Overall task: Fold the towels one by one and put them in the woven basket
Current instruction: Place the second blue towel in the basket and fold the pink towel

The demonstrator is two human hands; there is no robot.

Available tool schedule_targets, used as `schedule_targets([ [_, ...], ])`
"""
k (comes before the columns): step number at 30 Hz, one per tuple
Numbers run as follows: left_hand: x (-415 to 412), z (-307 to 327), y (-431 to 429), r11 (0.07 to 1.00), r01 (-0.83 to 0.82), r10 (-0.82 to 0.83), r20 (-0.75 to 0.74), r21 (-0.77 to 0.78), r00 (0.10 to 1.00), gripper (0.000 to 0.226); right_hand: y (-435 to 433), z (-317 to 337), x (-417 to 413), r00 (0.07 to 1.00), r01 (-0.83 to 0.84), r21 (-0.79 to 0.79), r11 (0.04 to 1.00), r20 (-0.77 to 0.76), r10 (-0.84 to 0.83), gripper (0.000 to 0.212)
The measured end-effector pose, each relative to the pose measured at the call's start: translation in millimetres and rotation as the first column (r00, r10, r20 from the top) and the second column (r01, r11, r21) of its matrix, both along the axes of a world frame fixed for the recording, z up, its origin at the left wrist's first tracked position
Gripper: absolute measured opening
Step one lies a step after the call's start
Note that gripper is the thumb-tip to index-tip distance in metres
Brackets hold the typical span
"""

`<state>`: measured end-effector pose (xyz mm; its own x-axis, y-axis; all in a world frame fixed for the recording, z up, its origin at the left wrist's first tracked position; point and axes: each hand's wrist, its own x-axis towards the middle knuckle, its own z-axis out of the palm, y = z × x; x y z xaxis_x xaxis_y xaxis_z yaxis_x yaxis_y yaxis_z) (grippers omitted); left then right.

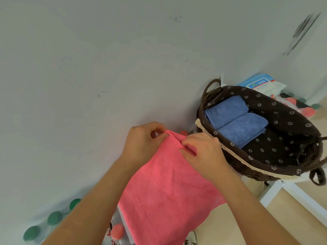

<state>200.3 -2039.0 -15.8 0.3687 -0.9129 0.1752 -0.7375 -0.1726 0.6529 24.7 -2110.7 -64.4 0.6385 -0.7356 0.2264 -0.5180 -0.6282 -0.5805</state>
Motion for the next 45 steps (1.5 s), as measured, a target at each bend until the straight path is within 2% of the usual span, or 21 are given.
schedule_targets([
  [3,1,3,-1,0.999,-0.021,0.02,-0.022,-0.026,1.0,0.018,6,1,-11,0.998,0.019,-0.051,0.999,-0.053,-0.021,0.01],
  [9,5,11,0,0.998,-0.036,0.035,-0.028,-0.041,0.999,0.023,8,-7,-31,0.991,-0.024,0.003,1.0,-0.128,0.025,0.02],
  [15,4,14,5,0.996,-0.084,0.08,-0.088,-0.041,0.993,0.024,16,5,-48,1.0,-0.009,0.012,1.0,-0.024,0.009,0.014],
  [20,6,24,17,0.985,-0.159,0.15,-0.14,-0.061,0.979,0.029,13,15,-56,0.997,-0.031,0.047,0.998,0.07,0.028,0.023],
  [22,8,32,26,0.982,-0.17,0.159,-0.13,-0.079,0.979,0.029,12,20,-57,0.992,-0.066,0.032,0.997,0.106,0.062,0.023],
  [25,10,48,42,0.976,-0.192,0.182,-0.097,-0.108,0.979,0.03,10,28,-55,0.981,-0.19,0.004,0.982,0.048,0.19,0.02],
  [27,12,59,57,0.969,-0.21,0.202,-0.074,-0.131,0.977,0.03,13,34,-52,0.959,-0.282,-0.022,0.959,-0.027,0.281,0.016],
  [29,15,71,75,0.962,-0.222,0.216,-0.054,-0.158,0.975,0.029,19,40,-49,0.926,-0.356,-0.016,0.934,-0.142,0.35,0.023],
  [34,23,94,130,0.94,-0.261,0.265,-0.011,-0.221,0.964,0.031,41,60,-37,0.839,-0.442,0.084,0.893,-0.312,0.445,0.036],
  [37,25,101,174,0.917,-0.308,0.317,-0.004,-0.254,0.948,0.029,61,76,-31,0.824,-0.467,0.06,0.882,-0.332,0.459,0.033],
  [41,25,109,236,0.859,-0.404,0.396,-0.092,-0.315,0.914,0.021,90,99,-37,0.881,-0.424,-0.033,0.905,-0.246,0.404,0.023],
  [43,23,114,265,0.826,-0.451,0.423,-0.156,-0.339,0.893,0.021,102,108,-43,0.906,-0.373,-0.029,0.927,-0.225,0.357,0.021],
  [45,19,119,290,0.809,-0.476,0.429,-0.207,-0.345,0.879,0.019,115,118,-50,0.929,-0.33,0.022,0.944,-0.172,0.329,0.007],
])
